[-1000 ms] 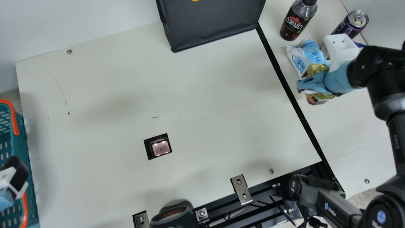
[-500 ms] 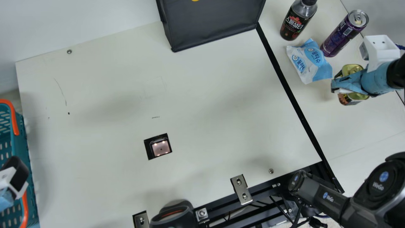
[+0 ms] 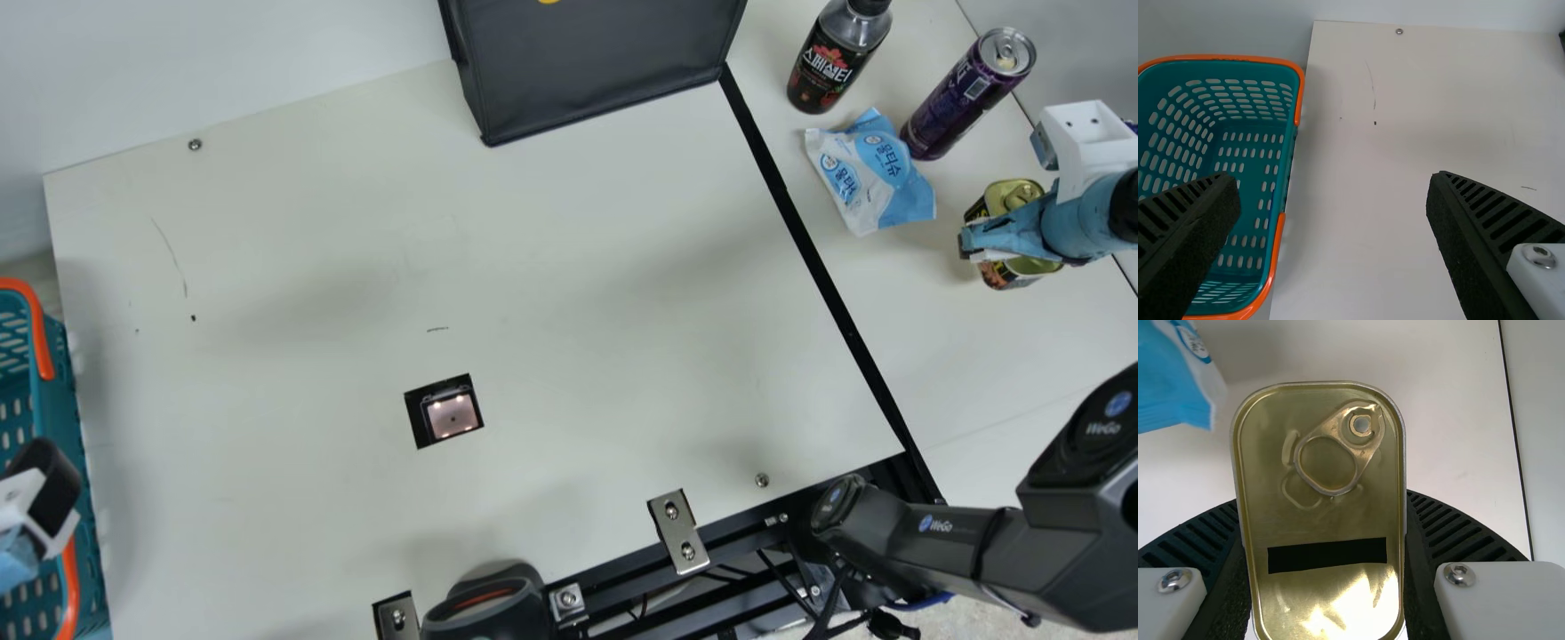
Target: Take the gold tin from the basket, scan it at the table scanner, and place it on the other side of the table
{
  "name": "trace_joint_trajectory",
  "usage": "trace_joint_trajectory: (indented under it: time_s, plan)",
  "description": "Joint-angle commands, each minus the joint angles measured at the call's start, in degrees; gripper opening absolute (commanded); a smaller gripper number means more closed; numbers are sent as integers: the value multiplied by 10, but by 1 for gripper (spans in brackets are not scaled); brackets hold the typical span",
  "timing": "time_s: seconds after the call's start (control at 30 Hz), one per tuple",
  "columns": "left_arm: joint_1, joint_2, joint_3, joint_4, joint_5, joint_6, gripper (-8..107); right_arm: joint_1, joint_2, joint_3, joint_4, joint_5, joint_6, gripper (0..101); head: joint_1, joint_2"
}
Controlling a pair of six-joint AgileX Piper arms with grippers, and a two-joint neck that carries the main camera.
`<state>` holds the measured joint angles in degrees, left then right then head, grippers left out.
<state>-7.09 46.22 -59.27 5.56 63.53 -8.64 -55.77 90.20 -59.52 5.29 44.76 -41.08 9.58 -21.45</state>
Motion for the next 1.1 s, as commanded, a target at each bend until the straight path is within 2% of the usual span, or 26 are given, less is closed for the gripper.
trace_joint_trajectory:
  time_s: [0.0,0.3,0.57,1.07]
  plan:
    - [0,0,0,0,0,0,90,-3,13,-3,5,-5,-18,0,-17,-1]
    - [0,0,0,0,0,0,90,-13,53,-12,31,-29,-68,0,-17,-1]
    - [0,0,0,0,0,0,90,-12,67,-17,39,-43,-85,27,-17,-1]
    - [0,0,0,0,0,0,90,0,79,-15,14,-82,-82,77,-17,-1]
